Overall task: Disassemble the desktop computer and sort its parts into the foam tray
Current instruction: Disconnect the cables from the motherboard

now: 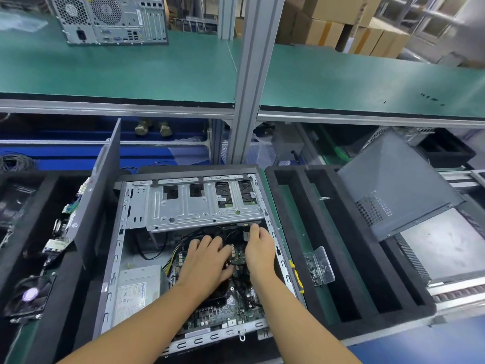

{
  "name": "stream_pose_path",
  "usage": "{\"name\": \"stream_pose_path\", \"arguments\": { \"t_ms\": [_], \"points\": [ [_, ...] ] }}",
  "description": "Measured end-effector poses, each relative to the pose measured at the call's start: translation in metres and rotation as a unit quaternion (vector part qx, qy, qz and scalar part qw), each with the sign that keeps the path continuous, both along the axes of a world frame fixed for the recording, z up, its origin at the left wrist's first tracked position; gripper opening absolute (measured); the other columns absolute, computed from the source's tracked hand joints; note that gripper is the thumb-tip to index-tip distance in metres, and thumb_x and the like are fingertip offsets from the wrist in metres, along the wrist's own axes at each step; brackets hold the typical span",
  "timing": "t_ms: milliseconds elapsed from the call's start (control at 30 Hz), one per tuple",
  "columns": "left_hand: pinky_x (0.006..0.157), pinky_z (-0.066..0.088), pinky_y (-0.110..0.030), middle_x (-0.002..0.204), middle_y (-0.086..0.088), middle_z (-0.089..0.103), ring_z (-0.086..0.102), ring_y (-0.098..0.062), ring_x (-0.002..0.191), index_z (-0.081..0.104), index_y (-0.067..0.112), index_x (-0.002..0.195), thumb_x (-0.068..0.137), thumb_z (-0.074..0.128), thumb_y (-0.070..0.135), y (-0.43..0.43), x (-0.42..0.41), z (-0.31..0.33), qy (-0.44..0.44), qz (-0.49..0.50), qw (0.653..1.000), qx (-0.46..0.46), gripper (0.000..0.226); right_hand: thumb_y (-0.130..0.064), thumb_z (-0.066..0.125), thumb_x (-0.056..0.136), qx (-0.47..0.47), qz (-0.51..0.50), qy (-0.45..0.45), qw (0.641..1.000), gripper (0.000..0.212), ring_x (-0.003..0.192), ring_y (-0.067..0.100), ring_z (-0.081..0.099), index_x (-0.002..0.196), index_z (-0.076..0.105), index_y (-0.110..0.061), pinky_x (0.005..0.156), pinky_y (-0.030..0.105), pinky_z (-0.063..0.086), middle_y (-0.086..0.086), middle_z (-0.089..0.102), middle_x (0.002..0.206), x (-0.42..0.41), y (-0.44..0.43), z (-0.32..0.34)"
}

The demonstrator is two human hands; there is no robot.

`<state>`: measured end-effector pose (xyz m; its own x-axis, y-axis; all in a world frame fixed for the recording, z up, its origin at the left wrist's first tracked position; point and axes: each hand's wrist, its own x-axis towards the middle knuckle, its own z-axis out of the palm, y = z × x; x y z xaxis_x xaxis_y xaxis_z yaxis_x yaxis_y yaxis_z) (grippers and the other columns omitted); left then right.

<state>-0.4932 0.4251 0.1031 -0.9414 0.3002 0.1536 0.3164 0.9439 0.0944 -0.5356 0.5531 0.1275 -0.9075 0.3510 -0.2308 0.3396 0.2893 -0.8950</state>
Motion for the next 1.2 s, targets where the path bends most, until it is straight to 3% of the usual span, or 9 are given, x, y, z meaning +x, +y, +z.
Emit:
{"name": "stream_pose_path", "arguments": {
  "t_ms": [233,433,533,700,800,933,1033,1133,1200],
  "points": [
    [0.070,0.043,-0.035,0.087,0.004,0.055,0.052,-0.021,0.084,0.059,0.022,0.085,0.076,0.068,0.046,-0.003,0.001,0.002,-0.041,-0.009,0.999,-0.002,0.027,-0.032,0.035,0.104,0.046,-0.028,0.000,0.999,0.041,0.053,0.009,0.039,0.067,0.043,-0.017,0.048,0.024,0.028,-0.006,0.044,0.059,0.013,0.003,-0.009],
    [0.081,0.038,-0.033,0.102,0.004,0.052,0.048,-0.020,0.099,0.052,0.021,0.097,0.089,0.049,0.046,0.003,-0.003,-0.007,-0.077,-0.002,0.997,0.012,0.026,-0.030,0.030,0.105,0.017,-0.084,-0.034,0.996,0.038,0.071,0.013,0.052,0.079,0.053,-0.016,0.058,0.029,0.034,-0.002,0.057,0.079,0.019,-0.001,-0.010],
    [0.078,0.036,-0.032,0.099,0.004,0.051,0.046,-0.020,0.095,0.050,0.021,0.093,0.089,0.045,0.045,0.001,-0.005,-0.010,-0.074,-0.008,0.997,0.022,0.024,-0.029,0.032,0.105,-0.035,-0.112,-0.031,0.993,0.034,0.072,0.010,0.051,0.077,0.052,-0.024,0.064,0.033,0.037,-0.008,0.054,0.078,0.023,-0.004,-0.007],
    [0.073,0.040,-0.034,0.093,0.003,0.054,0.050,-0.021,0.088,0.054,0.020,0.090,0.086,0.043,0.040,0.000,-0.008,-0.014,-0.067,-0.032,0.997,0.026,0.023,-0.018,0.038,0.100,-0.012,-0.090,-0.022,0.996,0.035,0.061,0.018,0.043,0.068,0.050,-0.011,0.056,0.032,0.033,0.002,0.051,0.065,0.040,-0.002,-0.009],
    [0.074,0.041,-0.035,0.091,0.002,0.056,0.053,-0.022,0.086,0.056,0.021,0.090,0.094,0.047,0.034,-0.001,-0.013,-0.017,-0.064,-0.019,0.996,0.061,0.017,-0.013,0.042,0.096,-0.004,-0.051,-0.009,0.999,0.036,0.058,0.018,0.036,0.060,0.044,-0.015,0.054,0.034,0.029,-0.001,0.042,0.057,0.050,-0.009,-0.008],
    [0.077,0.038,-0.032,0.086,0.007,0.050,0.045,-0.016,0.082,0.049,0.026,0.084,0.095,0.046,0.038,0.000,-0.014,-0.014,-0.066,-0.003,0.994,0.092,0.017,-0.023,0.036,0.102,0.046,0.049,-0.054,0.996,0.034,0.063,0.015,0.046,0.082,0.060,-0.009,0.056,0.030,0.034,0.011,0.060,0.074,0.045,0.005,-0.004],
    [0.076,0.032,-0.029,0.080,0.012,0.042,0.036,-0.011,0.078,0.039,0.028,0.079,0.098,0.042,0.037,-0.001,-0.015,-0.008,-0.078,0.006,0.985,0.151,0.021,-0.024,0.036,0.103,0.087,0.150,-0.066,0.983,0.036,0.060,0.011,0.042,0.071,0.047,-0.013,0.051,0.021,0.029,0.004,0.051,0.069,0.047,0.028,0.001],
    [0.067,0.034,-0.032,0.065,0.011,0.046,0.044,-0.016,0.065,0.041,0.024,0.067,0.093,0.040,0.032,-0.005,-0.010,0.007,-0.065,-0.003,0.977,0.205,0.027,-0.025,0.037,0.104,0.045,0.208,-0.022,0.977,0.033,0.057,0.007,0.041,0.075,0.046,-0.013,0.055,0.021,0.033,0.007,0.053,0.068,0.060,0.033,0.006],
    [0.061,0.036,-0.029,0.060,0.010,0.049,0.043,-0.015,0.056,0.045,0.023,0.062,0.085,0.048,0.022,-0.006,-0.004,0.012,-0.049,-0.049,0.974,0.218,0.024,-0.026,0.039,0.104,-0.020,0.210,0.021,0.977,0.034,0.058,0.011,0.038,0.072,0.042,-0.016,0.059,0.028,0.034,0.001,0.046,0.063,0.071,0.031,0.008]
  ]
}}
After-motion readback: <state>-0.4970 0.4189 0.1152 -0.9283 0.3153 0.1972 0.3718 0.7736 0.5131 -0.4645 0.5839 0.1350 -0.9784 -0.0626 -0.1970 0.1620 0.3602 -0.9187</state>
